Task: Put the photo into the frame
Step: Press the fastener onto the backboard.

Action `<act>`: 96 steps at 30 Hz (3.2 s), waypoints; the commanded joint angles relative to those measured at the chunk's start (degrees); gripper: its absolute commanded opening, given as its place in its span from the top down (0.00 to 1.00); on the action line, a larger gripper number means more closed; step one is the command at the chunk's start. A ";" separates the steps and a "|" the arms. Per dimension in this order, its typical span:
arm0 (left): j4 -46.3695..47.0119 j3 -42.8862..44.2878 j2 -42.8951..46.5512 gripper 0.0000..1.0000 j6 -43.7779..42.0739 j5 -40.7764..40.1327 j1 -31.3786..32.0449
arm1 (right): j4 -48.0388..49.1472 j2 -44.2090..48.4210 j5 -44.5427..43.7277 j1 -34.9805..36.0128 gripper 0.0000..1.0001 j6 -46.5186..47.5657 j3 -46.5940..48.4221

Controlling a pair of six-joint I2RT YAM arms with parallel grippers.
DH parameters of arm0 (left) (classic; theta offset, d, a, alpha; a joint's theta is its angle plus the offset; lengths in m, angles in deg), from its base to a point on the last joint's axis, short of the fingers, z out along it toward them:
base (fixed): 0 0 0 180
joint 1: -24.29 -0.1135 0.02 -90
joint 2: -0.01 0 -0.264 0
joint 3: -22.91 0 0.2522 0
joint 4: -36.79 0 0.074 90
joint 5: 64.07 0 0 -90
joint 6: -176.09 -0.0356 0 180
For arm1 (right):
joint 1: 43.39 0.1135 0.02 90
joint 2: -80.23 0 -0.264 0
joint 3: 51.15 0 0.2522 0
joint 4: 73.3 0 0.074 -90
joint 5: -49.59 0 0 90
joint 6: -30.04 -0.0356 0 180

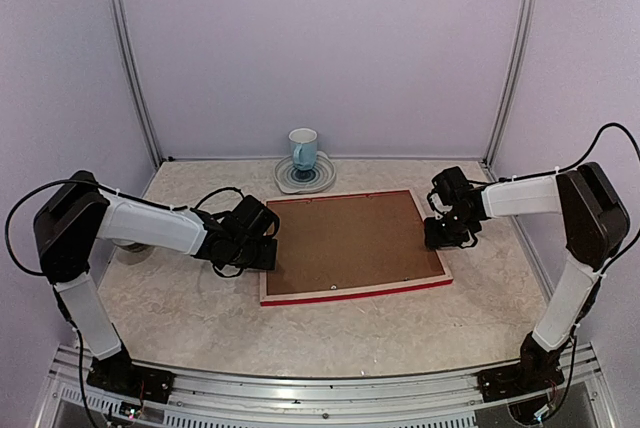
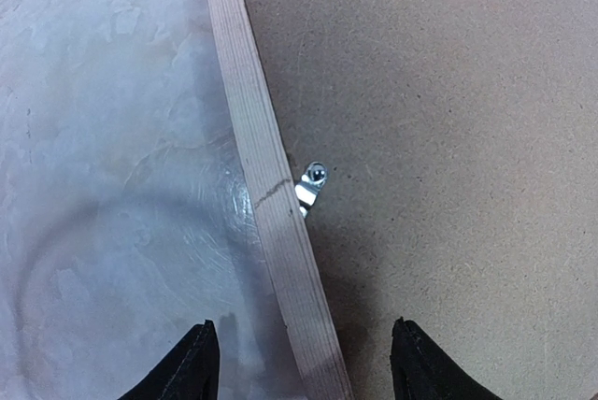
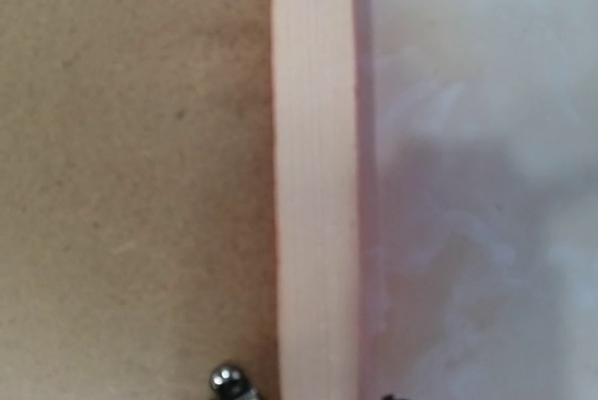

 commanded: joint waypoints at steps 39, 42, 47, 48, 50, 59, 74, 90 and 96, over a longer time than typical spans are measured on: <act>1.25 -0.14 -1.08 0.38 0.09 0.48 0.10 | -0.10 -0.73 -0.83 0.15 0.66 -0.10 1.53; 1.36 -0.15 -1.08 0.37 0.09 0.48 0.10 | 0.18 -0.90 -1.42 0.15 0.68 -0.19 1.56; 1.36 -0.14 -1.23 0.37 0.09 0.60 0.10 | 0.28 -0.90 -1.52 0.16 0.66 -0.48 1.89; 1.32 -0.14 -1.18 0.37 0.05 0.61 0.10 | 0.25 -0.86 -1.65 0.15 0.65 -0.58 2.03; 1.38 -0.14 -1.25 0.37 0.01 0.61 0.10 | 0.29 -0.64 -1.91 0.15 0.64 -0.65 2.12; 1.31 -0.05 -1.16 0.37 0.00 0.70 0.10 | 0.36 -1.65 -1.90 0.15 0.59 -0.76 2.71; 0.84 0.84 -1.30 0.37 -0.30 0.70 0.10 | 0.31 -2.94 -1.06 0.15 0.70 0.20 2.18; 1.03 0.07 2.70 0.37 -0.79 -1.48 0.18 | -0.25 3.96 -1.14 0.15 0.26 -0.16 2.00; 0.99 0.34 6.12 0.20 -2.73 -2.82 0.47 | 0.04 10.06 -1.83 0.15 0.01 0.32 0.34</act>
